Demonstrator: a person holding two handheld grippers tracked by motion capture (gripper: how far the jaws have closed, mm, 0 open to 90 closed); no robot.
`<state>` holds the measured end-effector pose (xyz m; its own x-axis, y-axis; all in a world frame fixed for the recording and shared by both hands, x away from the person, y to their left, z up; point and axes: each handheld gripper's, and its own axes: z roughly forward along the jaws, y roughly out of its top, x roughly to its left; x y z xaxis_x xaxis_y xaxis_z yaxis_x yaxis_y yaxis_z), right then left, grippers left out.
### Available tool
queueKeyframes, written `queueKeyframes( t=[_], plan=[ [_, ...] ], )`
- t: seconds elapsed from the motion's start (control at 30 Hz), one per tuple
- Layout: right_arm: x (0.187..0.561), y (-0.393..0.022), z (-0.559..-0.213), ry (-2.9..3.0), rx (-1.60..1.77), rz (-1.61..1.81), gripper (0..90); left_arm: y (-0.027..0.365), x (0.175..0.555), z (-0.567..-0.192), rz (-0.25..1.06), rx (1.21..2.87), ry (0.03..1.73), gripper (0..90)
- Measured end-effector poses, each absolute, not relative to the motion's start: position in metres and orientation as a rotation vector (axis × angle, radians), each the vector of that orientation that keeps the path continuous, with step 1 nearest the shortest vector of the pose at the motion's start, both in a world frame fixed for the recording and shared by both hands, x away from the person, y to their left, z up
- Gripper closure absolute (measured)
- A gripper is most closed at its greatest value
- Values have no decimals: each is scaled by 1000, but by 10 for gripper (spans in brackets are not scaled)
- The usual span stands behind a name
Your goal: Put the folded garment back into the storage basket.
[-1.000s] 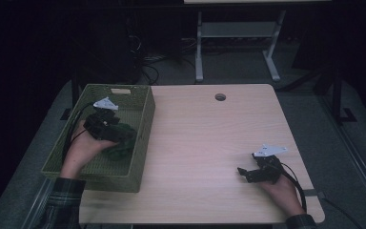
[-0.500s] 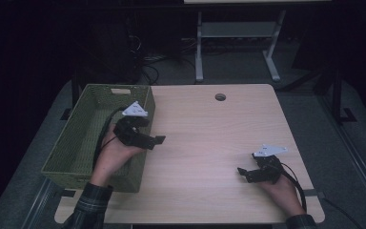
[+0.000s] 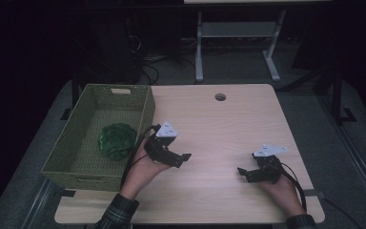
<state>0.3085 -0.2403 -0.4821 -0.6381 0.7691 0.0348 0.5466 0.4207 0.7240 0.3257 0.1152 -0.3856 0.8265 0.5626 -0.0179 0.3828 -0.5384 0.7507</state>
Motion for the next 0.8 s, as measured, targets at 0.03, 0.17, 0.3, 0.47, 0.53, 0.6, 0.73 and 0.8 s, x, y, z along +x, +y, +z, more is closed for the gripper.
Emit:
queueKeyframes(
  t=[0.03, 0.17, 0.3, 0.47, 0.53, 0.6, 0.73, 0.8],
  plan=[
    [309, -240, -482, 2377, 1137, 1043, 140, 114, 325, -390, 287, 2202, 688, 140],
    [309, -240, -482, 2377, 1139, 1042, 139, 112, 321, -409, 272, 2200, 694, 139],
    [309, -240, -482, 2377, 1139, 1042, 139, 111, 317, -432, 270, 2215, 698, 138],
    [308, -240, -482, 2378, 1142, 1041, 138, 113, 317, -459, 311, 2261, 724, 137],
    [309, -240, -482, 2376, 1139, 1041, 138, 115, 318, -465, 335, 2263, 731, 136],
    [309, -240, -482, 2377, 1137, 1042, 138, 117, 318, -469, 358, 2259, 733, 136],
    [309, -241, -482, 2377, 1129, 1043, 138, 116, 316, -478, 356, 2242, 741, 134],
    [309, -241, -482, 2377, 1130, 1043, 138, 115, 315, -478, 360, 2244, 736, 130]
  ],
)
